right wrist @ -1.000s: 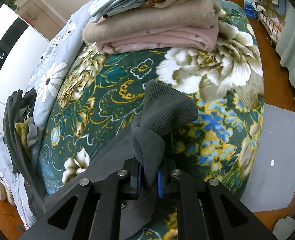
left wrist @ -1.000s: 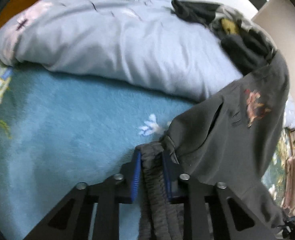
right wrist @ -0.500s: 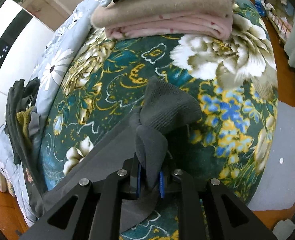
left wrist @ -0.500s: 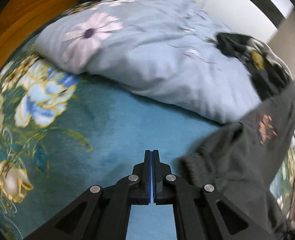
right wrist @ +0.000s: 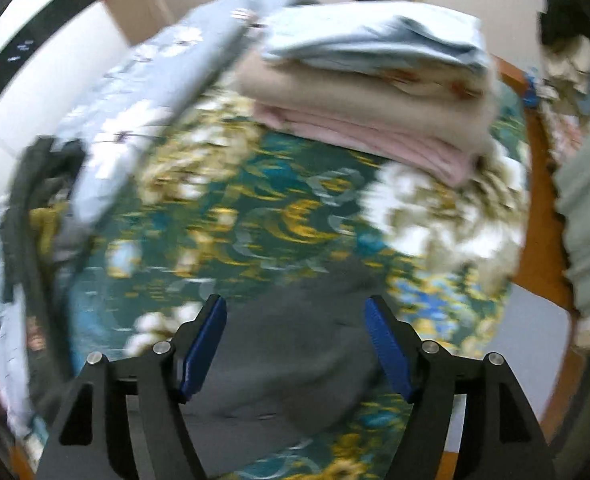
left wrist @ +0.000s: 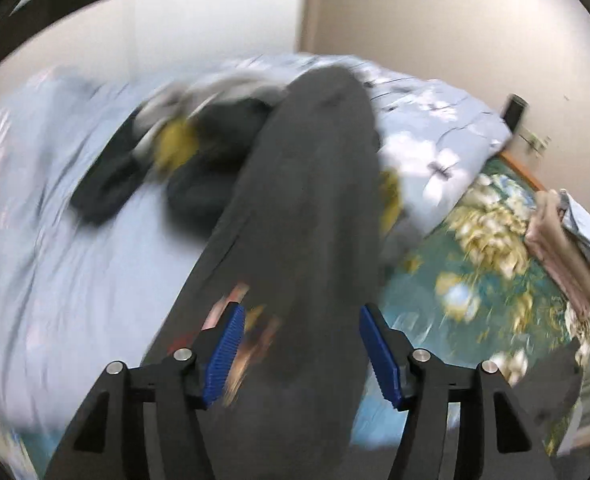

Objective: Fold clothes

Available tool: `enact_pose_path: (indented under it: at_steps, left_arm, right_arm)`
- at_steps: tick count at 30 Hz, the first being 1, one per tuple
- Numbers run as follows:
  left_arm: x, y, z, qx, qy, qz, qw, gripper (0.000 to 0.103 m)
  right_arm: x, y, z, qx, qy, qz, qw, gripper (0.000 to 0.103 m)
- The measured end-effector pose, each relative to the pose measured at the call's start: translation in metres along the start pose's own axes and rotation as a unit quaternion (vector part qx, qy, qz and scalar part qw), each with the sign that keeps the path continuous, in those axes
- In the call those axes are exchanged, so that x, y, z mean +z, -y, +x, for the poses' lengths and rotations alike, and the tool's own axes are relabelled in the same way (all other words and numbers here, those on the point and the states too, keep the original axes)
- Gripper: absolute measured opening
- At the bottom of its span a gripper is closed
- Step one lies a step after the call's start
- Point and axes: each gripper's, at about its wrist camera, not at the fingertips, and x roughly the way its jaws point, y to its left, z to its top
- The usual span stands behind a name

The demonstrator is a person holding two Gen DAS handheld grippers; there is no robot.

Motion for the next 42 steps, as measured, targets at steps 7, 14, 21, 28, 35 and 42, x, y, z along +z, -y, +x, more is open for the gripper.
enact_pose_path:
  at_steps: [7,14,21,28,35,42]
  left_arm:
    - [0.118,0.093,0.088,0.091,0.007,0.094,0.9914,0.071]
    - [0.153,0.106,0.171,0.23,-0.015,0.099,0.9681,0.066]
    - [0.159,0.074,0.15,0.182,0.009,0.029,0.9829,0.007]
    - [0.144,0.052,0.046,-0.16,0.063,-0.006,0.9851,0.006]
    - [0.096,0.119,0.059,-0.266,0.0,0.07,0.9613,0.007]
    - [0.031,0.196,0.175,-0.164,-0.12,0.07,0.9767,0.009]
  right_arm:
    - [0.001,-0.034,0.014,0.054,-0.006,-0.024,0.998,0.073]
    - [-0.003,-0.018,0.052,0.055,-0.037,-0.006,0.998,0.073]
    - [-0.012,0.001,0.075,0.083,-0.071,0.026,0.994,0.073]
    - [-0.013,-0.003,0.067,0.103,-0.05,0.027,0.993,0.073]
    - [-0.026,0.001,0.072,0.119,-0.055,0.073,0.989,0.073]
    - [-0.018,0.01,0.057,0.117,-0.037,0.094,0.988,0.073]
